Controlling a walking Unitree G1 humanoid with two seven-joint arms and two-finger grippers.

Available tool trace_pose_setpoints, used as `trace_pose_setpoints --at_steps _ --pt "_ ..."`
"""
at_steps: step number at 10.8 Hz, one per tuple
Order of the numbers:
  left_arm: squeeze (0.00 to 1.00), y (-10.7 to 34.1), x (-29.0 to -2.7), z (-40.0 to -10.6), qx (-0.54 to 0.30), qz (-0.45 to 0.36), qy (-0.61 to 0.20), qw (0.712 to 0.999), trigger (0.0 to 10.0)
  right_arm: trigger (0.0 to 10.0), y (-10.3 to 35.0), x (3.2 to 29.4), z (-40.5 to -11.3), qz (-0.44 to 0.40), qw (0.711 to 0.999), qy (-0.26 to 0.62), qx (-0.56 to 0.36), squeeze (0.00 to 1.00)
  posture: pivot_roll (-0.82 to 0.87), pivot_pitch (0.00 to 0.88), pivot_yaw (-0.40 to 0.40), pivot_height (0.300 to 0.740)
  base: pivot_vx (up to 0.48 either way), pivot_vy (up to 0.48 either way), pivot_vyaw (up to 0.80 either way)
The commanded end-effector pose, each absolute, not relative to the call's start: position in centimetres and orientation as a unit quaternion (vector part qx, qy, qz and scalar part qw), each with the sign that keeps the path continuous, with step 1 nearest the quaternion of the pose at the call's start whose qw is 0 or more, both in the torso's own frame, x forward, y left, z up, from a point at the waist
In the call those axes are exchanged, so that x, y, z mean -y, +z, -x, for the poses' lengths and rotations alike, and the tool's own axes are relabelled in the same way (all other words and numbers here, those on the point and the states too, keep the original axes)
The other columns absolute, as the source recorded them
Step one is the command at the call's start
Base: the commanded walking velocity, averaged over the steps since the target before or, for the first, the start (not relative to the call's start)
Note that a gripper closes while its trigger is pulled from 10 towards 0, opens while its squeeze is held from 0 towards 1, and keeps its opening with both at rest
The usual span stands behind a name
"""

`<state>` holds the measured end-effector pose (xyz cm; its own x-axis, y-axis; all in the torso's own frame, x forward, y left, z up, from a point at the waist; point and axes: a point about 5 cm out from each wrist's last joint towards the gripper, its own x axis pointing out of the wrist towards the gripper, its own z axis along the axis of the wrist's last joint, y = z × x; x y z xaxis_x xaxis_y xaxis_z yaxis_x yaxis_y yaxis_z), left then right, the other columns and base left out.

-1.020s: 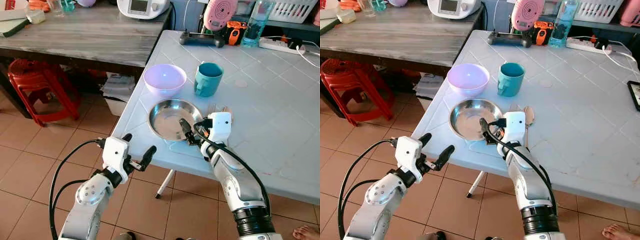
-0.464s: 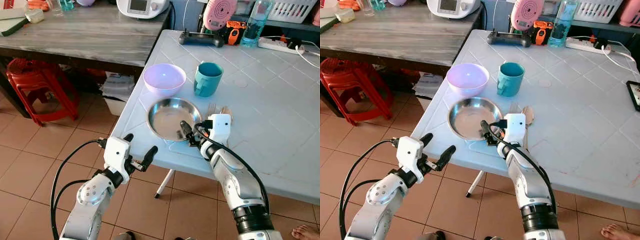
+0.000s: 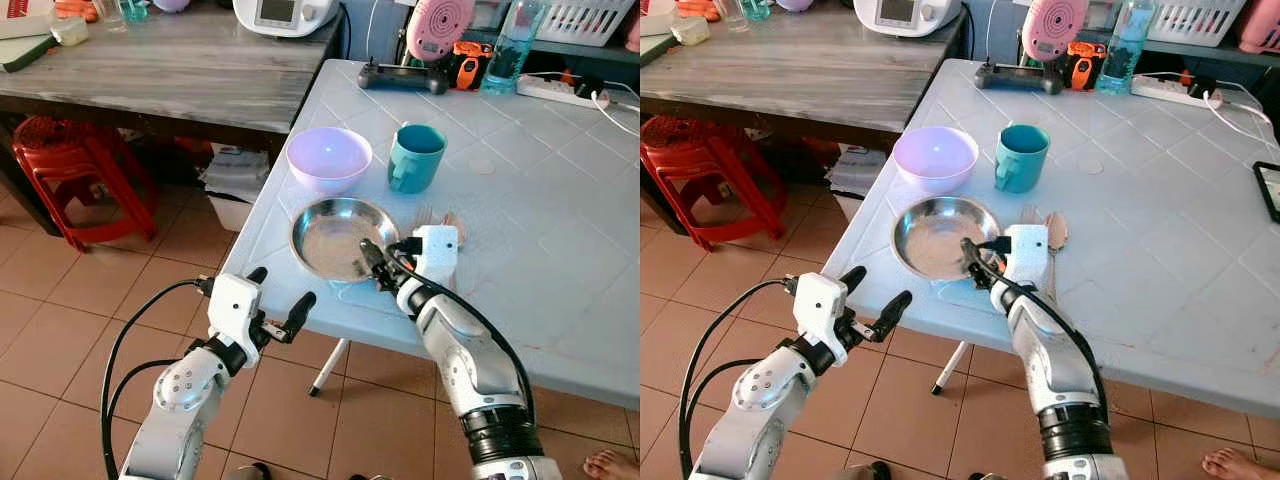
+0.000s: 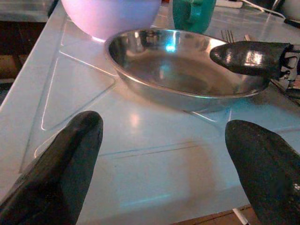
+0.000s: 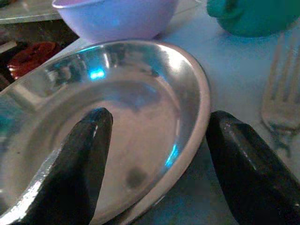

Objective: Setting the table

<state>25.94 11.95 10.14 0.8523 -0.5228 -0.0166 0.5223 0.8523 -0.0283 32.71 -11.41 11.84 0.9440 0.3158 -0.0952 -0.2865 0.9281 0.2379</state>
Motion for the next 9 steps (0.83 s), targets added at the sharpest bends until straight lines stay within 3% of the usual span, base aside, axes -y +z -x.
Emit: trace_pose_setpoints --at_steps 1,3,4,5,9 --pt "0.0 10.49 -11.93 -25.83 -0.005 0.004 -0.273 0.962 10.0 10.0 11.82 11.35 -32.92 -0.125 0.977 0.154 -0.073 0.0 0.11 0.149 -0.017 0.74 0.0 0.0 0.0" --pt "0.0 10.49 -11.87 -25.8 -0.005 0.005 -0.275 0.961 10.0 9.9 11.74 11.18 -32.99 -0.154 0.972 0.156 -0.081 0.0 0.11 0.149 -0.017 0.74 0.0 0.0 0.0" --pt "0.0 10.51 -11.82 -25.75 -0.005 0.009 -0.28 0.96 10.0 1.1 11.74 11.09 -33.03 -0.168 0.97 0.154 -0.084 0.0 0.11 0.151 -0.018 0.74 0.0 0.0 0.0" --pt "0.0 10.51 -11.77 -25.73 -0.005 0.009 -0.282 0.959 10.0 0.0 11.69 11.03 -33.03 -0.173 0.969 0.155 -0.087 0.0 0.11 0.153 -0.017 0.74 0.0 0.0 0.0" --pt "0.0 10.48 -11.66 -25.69 -0.007 0.011 -0.286 0.958 10.0 0.0 11.59 10.94 -33.02 -0.185 0.965 0.158 -0.094 0.0 0.11 0.153 -0.016 0.74 0.0 0.0 0.0"
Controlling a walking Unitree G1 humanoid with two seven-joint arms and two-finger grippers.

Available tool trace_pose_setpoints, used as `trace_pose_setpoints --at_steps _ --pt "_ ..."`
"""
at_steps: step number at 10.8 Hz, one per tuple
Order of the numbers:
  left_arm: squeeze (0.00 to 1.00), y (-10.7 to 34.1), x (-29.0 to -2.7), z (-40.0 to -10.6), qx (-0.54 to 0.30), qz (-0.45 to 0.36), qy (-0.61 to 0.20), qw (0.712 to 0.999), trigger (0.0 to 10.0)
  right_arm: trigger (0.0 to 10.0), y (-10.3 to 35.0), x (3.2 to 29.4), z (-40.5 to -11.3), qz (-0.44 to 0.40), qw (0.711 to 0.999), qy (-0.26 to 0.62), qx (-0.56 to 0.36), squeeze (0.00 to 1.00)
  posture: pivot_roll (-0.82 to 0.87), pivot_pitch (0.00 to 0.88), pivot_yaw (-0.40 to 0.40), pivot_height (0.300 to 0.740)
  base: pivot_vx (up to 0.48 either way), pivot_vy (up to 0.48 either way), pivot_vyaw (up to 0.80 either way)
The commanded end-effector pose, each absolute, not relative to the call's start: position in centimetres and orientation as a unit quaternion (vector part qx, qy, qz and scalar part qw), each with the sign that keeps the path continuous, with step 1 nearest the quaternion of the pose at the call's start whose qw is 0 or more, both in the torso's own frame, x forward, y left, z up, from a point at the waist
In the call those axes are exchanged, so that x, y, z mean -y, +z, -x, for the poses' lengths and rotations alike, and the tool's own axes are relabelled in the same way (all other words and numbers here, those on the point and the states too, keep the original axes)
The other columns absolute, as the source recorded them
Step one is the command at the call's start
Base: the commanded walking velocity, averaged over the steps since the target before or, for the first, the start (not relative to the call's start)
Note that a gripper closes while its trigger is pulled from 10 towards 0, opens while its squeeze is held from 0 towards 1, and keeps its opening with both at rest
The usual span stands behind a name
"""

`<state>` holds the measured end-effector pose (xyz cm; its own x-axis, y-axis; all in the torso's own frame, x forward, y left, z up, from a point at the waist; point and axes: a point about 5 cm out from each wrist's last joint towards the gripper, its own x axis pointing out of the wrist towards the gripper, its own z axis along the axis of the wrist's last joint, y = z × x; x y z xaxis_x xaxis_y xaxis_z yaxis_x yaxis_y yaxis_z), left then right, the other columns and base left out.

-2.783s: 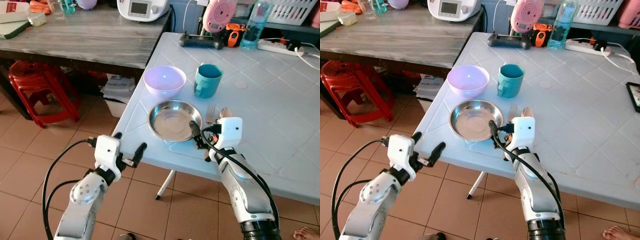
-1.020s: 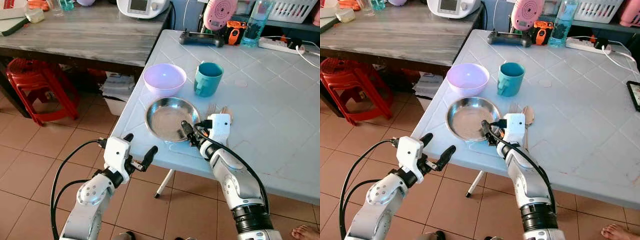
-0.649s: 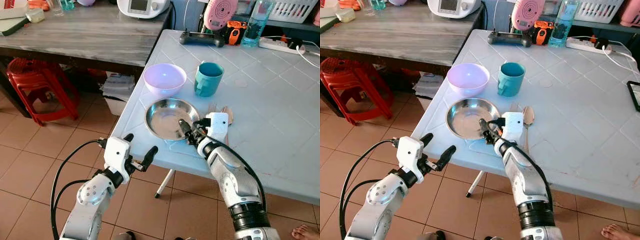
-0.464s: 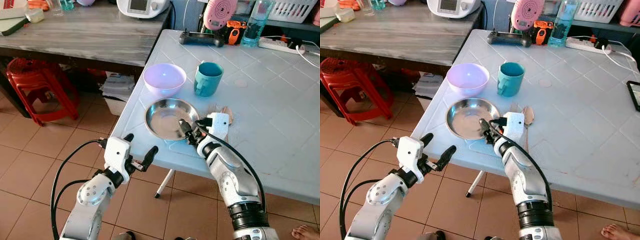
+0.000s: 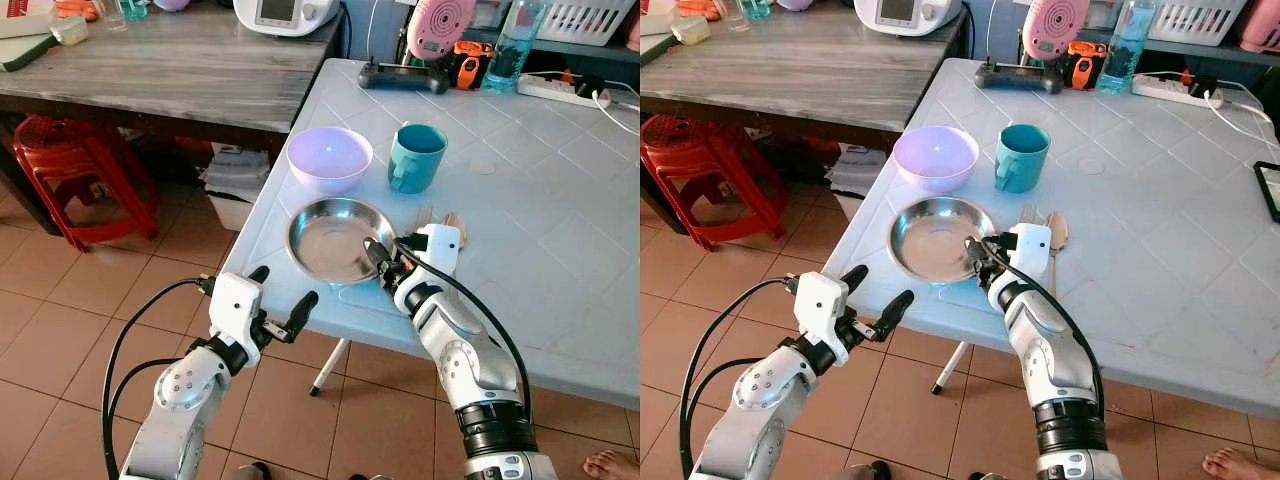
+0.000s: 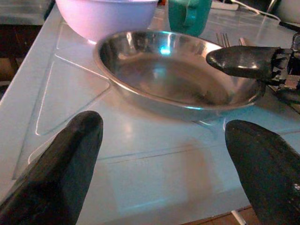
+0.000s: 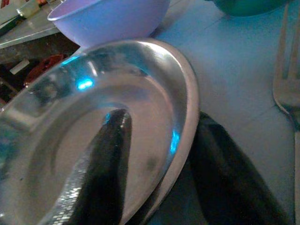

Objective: Setting the table

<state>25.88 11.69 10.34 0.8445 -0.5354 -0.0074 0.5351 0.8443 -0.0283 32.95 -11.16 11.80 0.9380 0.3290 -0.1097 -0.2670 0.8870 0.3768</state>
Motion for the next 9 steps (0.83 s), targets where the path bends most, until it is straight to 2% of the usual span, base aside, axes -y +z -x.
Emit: trace_pose_setpoints --at_steps 1,5,9 --pt "0.0 10.4 -11.6 -25.7 -0.007 0.011 -0.286 0.958 10.0 0.0 11.5 11.0 -33.0 -0.186 0.965 0.158 -0.096 0.0 0.11 0.153 -0.016 0.74 0.0 0.0 0.0" --pt "0.0 10.6 -11.6 -25.5 -0.002 0.016 -0.3 0.954 10.0 0.0 11.5 11.1 -33.0 -0.193 0.966 0.139 -0.098 0.0 0.11 0.155 -0.017 0.74 0.0 0.0 0.0" --pt "0.0 10.9 -11.7 -25.6 0.005 0.023 -0.3 0.954 10.0 0.0 11.7 12.2 -33.4 -0.188 0.976 0.052 -0.098 0.0 0.11 0.155 -0.017 0.74 0.0 0.0 0.0"
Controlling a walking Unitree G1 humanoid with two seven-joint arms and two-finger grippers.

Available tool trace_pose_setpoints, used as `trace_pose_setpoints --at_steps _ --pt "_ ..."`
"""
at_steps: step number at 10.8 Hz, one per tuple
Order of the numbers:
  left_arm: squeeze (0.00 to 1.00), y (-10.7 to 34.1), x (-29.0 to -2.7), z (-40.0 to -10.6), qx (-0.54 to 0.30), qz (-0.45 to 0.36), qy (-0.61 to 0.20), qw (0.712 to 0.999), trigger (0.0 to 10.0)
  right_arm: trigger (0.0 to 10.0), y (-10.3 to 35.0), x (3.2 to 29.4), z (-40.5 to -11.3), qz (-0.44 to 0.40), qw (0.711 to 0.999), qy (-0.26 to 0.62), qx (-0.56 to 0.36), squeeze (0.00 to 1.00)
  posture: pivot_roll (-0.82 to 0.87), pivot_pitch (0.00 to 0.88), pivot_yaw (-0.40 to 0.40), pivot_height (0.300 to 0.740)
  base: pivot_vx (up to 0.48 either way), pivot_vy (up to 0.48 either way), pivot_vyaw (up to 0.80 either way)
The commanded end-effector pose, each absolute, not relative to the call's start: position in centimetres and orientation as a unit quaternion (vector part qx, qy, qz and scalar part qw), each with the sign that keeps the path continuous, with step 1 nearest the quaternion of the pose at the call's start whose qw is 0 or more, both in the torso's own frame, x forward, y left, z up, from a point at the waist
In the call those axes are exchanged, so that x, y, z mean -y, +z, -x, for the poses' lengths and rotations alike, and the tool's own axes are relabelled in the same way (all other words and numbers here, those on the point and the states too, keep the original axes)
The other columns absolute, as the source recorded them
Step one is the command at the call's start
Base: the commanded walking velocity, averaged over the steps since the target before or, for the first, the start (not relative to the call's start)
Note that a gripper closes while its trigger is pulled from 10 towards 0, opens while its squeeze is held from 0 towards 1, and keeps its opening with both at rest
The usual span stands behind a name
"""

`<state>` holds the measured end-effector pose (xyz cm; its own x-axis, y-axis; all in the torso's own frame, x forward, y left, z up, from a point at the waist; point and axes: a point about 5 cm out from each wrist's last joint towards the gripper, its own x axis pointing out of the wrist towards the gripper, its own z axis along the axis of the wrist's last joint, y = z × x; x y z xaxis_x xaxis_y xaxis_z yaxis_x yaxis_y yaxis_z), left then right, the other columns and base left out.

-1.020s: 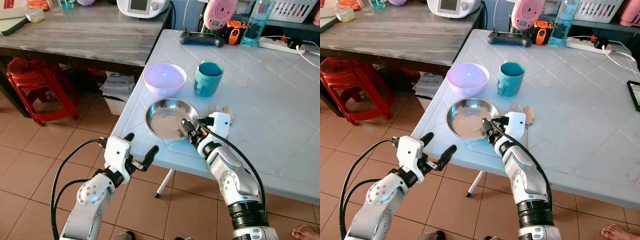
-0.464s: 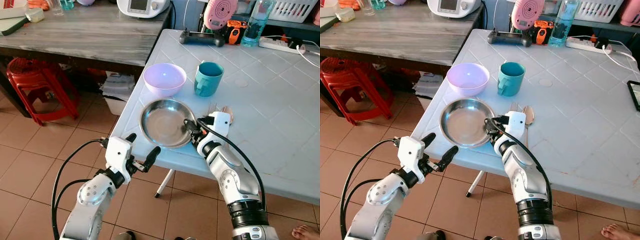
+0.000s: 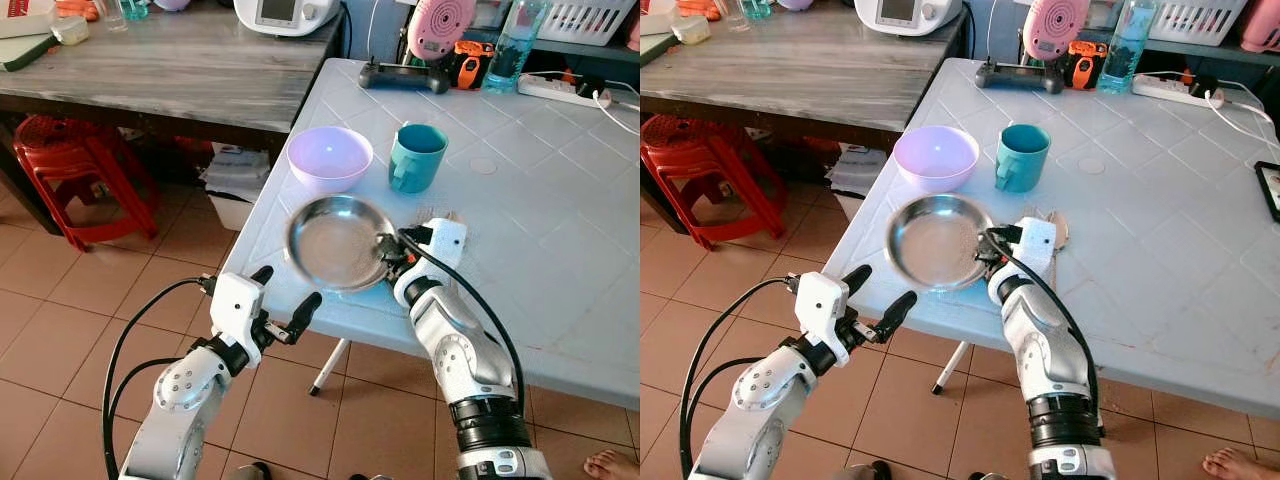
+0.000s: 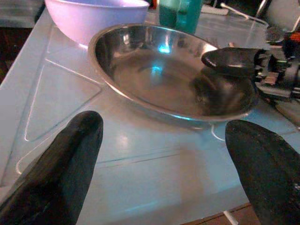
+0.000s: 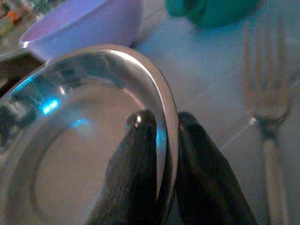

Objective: Setting the table

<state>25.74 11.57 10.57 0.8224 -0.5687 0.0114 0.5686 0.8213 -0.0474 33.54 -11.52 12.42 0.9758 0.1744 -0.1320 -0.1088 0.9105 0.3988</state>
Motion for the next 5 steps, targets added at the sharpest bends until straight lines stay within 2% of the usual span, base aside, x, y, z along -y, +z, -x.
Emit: trace_pose_setpoints --at_steps 1,3,5 --pt "0.0 10.8 -11.7 -25.7 0.005 0.023 -0.299 0.954 10.0 0.0 11.5 12.4 -33.4 -0.193 0.975 0.034 -0.102 0.0 0.11 0.153 -0.018 0.74 0.0 0.0 0.0" --pt "0.0 10.7 -12.1 -26.2 0.001 0.017 -0.265 0.964 10.0 0.0 11.7 12.5 -33.2 -0.186 0.978 0.024 -0.093 0.0 0.11 0.152 -0.018 0.74 0.0 0.0 0.0" --pt "0.0 10.7 -12.8 -27.2 0.006 0.002 -0.222 0.975 10.0 0.0 13.1 12.6 -32.7 -0.143 0.988 0.037 -0.053 0.0 0.1 0.147 -0.019 0.74 0.0 0.0 0.0"
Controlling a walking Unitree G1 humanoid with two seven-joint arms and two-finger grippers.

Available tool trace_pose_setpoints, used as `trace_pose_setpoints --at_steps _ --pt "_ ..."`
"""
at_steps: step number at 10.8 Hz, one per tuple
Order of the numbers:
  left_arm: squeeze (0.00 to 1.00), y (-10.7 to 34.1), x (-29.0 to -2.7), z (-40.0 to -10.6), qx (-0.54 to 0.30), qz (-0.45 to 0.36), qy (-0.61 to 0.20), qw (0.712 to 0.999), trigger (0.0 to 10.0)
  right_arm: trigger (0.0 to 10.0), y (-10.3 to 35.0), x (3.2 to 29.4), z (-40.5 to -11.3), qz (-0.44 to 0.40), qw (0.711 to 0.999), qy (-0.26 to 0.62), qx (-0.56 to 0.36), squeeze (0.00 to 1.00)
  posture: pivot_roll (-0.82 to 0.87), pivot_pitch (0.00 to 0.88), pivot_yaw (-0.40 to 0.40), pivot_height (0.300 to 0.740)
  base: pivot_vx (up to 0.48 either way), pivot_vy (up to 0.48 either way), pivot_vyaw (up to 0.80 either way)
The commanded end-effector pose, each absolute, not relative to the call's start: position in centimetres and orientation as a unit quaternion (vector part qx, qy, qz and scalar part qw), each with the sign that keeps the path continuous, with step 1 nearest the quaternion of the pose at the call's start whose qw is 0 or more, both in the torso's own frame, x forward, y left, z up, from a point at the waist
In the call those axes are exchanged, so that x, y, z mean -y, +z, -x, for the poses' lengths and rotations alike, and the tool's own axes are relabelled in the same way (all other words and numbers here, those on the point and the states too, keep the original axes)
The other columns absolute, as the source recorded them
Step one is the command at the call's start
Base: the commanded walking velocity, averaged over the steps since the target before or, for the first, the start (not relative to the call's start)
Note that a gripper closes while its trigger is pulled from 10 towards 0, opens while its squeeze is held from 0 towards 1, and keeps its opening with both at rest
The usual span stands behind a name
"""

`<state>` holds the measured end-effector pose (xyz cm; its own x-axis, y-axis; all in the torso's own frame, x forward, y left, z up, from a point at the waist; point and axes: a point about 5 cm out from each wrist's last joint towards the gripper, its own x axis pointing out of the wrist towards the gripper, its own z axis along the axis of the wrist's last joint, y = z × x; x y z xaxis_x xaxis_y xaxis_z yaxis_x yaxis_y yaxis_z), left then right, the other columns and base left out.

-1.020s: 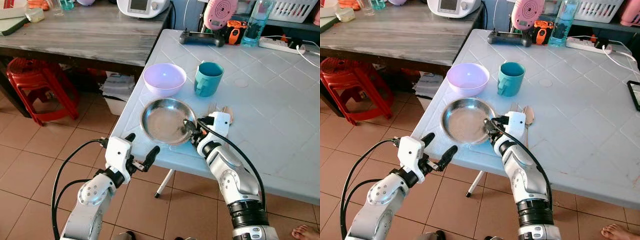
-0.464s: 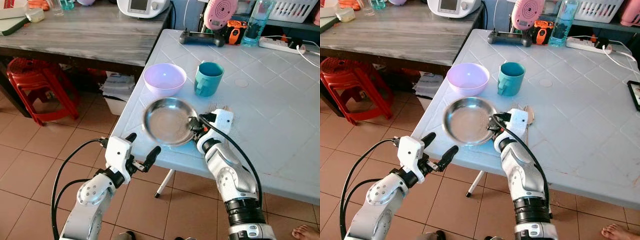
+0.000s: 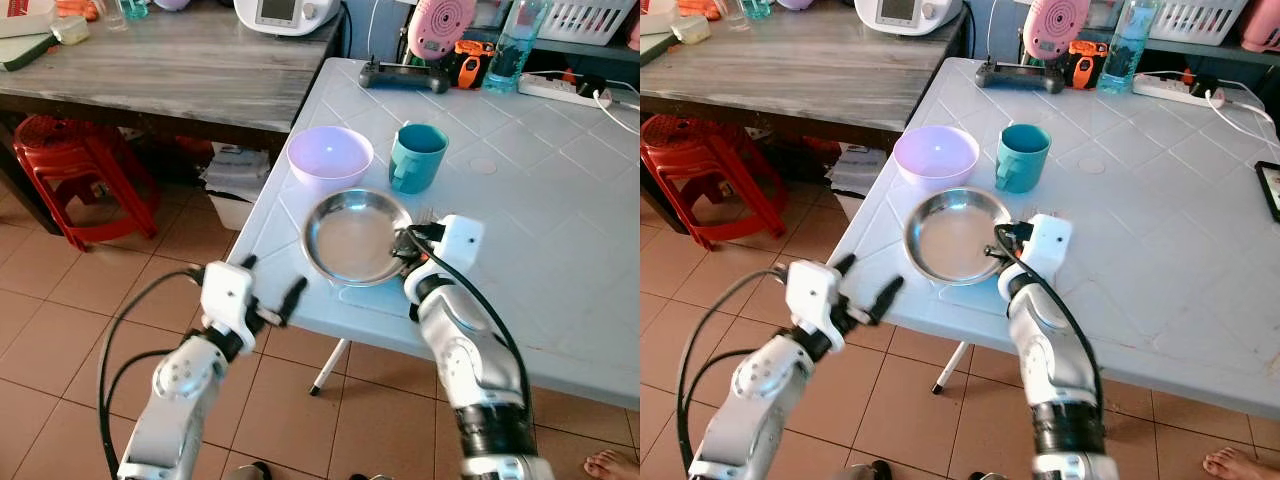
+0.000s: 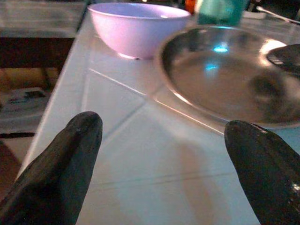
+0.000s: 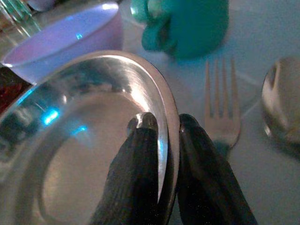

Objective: Setting the table

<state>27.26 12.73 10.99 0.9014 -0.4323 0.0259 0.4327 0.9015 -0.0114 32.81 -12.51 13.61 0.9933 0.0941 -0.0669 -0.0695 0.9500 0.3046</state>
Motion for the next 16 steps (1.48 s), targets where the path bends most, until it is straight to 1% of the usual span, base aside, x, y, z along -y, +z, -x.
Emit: trace_pose_setpoints --at_steps 1,2,3,4,7,11,12,16 --pt "0.0 11.1 -13.3 -27.7 0.013 0.021 -0.191 0.981 10.0 2.4 14.5 13.2 -32.5 -0.124 0.992 0.037 -0.008 0.0 0.1 0.137 -0.022 0.74 0.0 0.0 0.0" --pt "0.0 11.4 -13.5 -28.2 0.013 0.049 -0.166 0.985 10.0 6.2 15.6 13.7 -32.4 -0.107 0.994 0.033 0.019 0.0 0.09 0.127 -0.023 0.74 0.0 0.0 0.0" --pt "0.0 11.5 -13.3 -28.5 0.02 0.045 -0.164 0.985 10.0 10.0 16.4 14.0 -32.1 -0.104 0.993 0.035 0.04 0.0 0.08 0.12 -0.028 0.74 0.0 0.0 0.0" --pt "0.0 11.7 -12.9 -28.7 0.025 0.068 -0.166 0.983 10.0 10.0 16.9 14.2 -31.4 -0.096 0.993 0.041 0.059 0.0 0.08 0.11 -0.033 0.74 0.0 0.0 0.0" --pt "0.0 11.8 -12.7 -29.2 0.027 0.075 -0.162 0.984 10.0 10.0 16.4 14.7 -30.2 -0.083 0.995 0.031 0.05 0.0 0.07 0.096 -0.034 0.74 0.0 0.0 0.0" --pt "0.0 12.2 -12.7 -29.7 0.038 0.073 -0.165 0.983 10.0 10.0 16.4 14.2 -30.0 -0.079 0.995 0.036 0.051 0.0 0.07 0.09 -0.032 0.74 0.0 0.0 -0.74" --pt "0.0 12.2 -12.6 -29.6 0.04 0.073 -0.165 0.983 10.0 10.0 16.4 14.1 -30.0 -0.079 0.995 0.039 0.051 0.0 0.07 0.09 -0.032 0.74 0.0 0.27 -0.6" --pt "0.0 11.9 -12.3 -29.6 0.038 0.074 -0.162 0.983 10.0 10.0 16.7 13.9 -30.0 -0.075 0.994 0.043 0.063 0.0 0.06 0.093 -0.031 0.74 0.0 0.335 0.0"
